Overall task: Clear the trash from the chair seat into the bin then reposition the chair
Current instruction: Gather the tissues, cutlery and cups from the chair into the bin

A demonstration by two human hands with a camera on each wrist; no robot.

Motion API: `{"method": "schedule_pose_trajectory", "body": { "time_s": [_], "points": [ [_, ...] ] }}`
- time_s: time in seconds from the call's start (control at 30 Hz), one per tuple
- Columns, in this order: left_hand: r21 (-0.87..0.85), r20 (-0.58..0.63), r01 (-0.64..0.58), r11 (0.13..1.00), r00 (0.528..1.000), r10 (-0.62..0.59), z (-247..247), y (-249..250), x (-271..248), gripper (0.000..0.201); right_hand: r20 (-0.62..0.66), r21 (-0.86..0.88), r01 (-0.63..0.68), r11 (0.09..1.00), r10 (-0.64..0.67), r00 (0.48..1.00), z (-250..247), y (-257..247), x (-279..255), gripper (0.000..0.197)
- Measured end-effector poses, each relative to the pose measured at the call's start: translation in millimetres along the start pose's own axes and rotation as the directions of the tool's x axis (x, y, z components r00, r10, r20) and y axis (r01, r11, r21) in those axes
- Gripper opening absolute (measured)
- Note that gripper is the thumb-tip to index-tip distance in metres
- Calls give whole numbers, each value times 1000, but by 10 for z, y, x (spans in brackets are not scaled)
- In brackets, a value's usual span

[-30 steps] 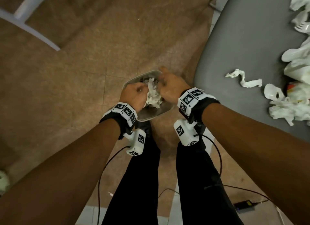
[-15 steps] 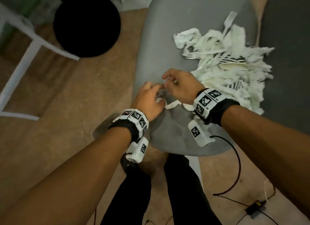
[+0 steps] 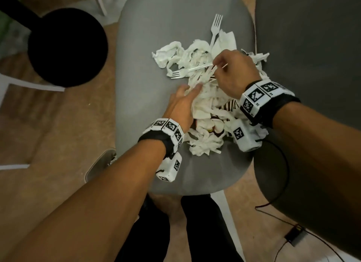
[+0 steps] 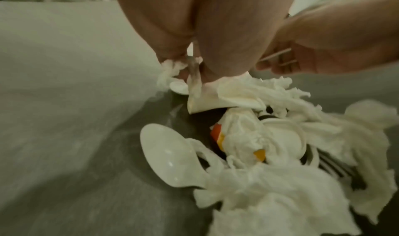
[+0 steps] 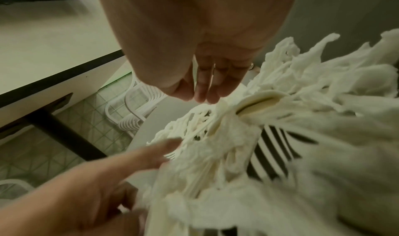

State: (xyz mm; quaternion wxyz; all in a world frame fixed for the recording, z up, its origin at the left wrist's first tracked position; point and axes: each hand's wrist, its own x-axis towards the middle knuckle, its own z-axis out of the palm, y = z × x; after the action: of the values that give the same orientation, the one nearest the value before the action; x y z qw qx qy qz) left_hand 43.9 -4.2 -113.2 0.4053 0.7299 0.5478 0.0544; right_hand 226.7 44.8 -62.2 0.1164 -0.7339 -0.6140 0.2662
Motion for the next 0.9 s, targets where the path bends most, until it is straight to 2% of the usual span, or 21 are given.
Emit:
{"method": "schedule_pose_trajectory", "body": {
  "time_s": [0.07,0.17,0.23,0.37,0.43,0.57,0.63,0.7,0.8,0.9],
  "points": [
    [86,63,-28,996,998,23,17,-10,66,69,-17,-42,-31,999,30,999,-28,100,117,32],
    [59,-46,5,998,999,-2,-43,-55,49,31,-25,-85,-99,991,97,995,-53,203,261,44],
    [3,-92,63,998,994,-63,-88,-92,11,25,-12,-113,-113,987,112,994,-57,253,373,56],
    [-41,-126,130,991,983,-134,-178,-184,-56,20,140,-204,-94,975,124,982,16,296,543,71],
    [-44,-123,143,989,982,-147,-226,-232,-80,18,180,-242,-109,964,155,971,51,293,582,65],
    [-81,-143,178,981,972,-188,-297,-286,-128,18,91,-155,-143,978,158,983,80,229,629,39],
    [-92,-165,197,976,964,-210,-321,-297,-147,21,59,-105,-192,976,199,978,88,199,635,42],
    [-98,-194,202,975,957,-218,-326,-308,-157,23,101,-51,-243,969,247,964,86,165,621,43],
    [-119,-234,207,971,945,-230,-328,-316,-178,20,167,-38,-192,981,196,966,68,85,562,10],
    [-150,-267,204,967,934,-238,-338,-299,-230,20,149,-10,-126,992,126,981,61,-15,458,25]
  ]
}}
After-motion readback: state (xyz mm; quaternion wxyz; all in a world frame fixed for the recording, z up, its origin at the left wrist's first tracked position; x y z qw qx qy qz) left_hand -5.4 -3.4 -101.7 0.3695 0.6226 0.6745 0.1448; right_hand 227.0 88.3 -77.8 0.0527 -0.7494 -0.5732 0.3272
